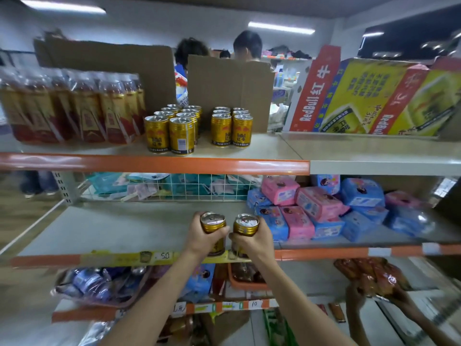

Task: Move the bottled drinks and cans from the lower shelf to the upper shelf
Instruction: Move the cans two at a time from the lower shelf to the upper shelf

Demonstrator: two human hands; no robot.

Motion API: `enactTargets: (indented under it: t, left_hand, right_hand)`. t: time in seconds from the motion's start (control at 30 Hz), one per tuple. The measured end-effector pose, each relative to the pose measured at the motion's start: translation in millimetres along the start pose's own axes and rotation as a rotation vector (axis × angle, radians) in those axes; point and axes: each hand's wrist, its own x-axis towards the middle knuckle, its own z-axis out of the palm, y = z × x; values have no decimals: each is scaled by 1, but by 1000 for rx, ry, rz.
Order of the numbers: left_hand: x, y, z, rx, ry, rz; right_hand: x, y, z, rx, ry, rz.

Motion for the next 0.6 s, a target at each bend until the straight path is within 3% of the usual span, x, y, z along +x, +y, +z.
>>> enactTargets:
  t: [0.27,0.6]
  left_hand:
    - [16,83,-23,48,-72,194]
    - [52,152,-48,2,-6,312]
  right_hand:
    - [15,-74,-19,64,24,-200]
    - [53,-146,-16,54,78,-321]
